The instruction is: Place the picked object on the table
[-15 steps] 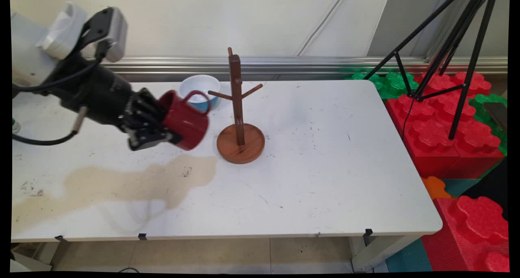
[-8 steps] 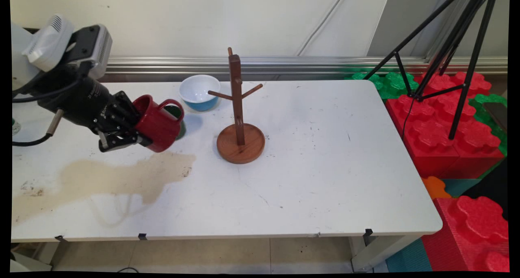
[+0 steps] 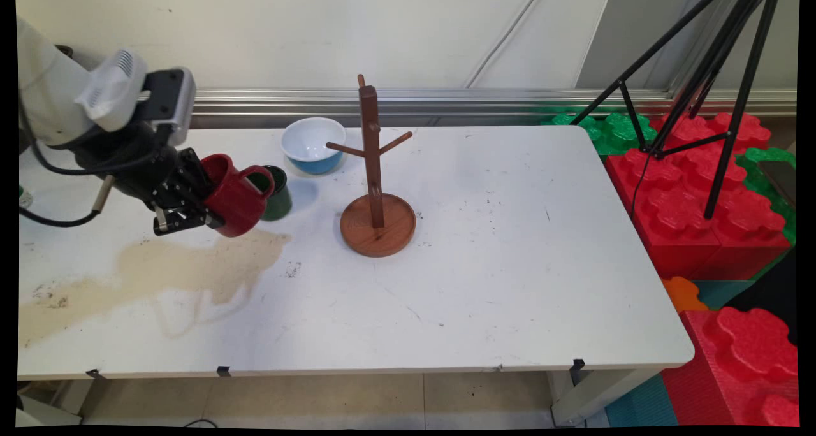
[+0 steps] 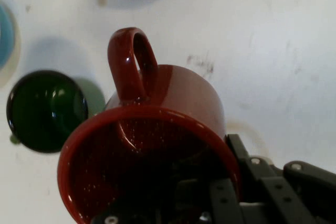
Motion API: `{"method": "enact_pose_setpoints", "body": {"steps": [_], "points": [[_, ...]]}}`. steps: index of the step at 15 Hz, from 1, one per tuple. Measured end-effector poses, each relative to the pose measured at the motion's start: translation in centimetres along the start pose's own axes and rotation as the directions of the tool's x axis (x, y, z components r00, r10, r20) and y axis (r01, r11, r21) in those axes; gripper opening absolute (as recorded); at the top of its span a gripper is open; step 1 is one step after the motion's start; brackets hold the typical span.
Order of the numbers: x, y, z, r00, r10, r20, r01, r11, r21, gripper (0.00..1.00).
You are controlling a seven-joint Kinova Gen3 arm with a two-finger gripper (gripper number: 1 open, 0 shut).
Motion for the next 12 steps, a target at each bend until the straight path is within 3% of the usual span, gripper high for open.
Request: {"method": "enact_pose_setpoints", "body": {"steps": [5,12], "points": [[-0.4,-0.8,2.7,0.993,0.0,0.115,0.0,1.0,0.003,0.0],[-0.7,-0.8,5.9,0.982,-0.01,0.189,0.015,1.0,-0.024,0.0]]}}
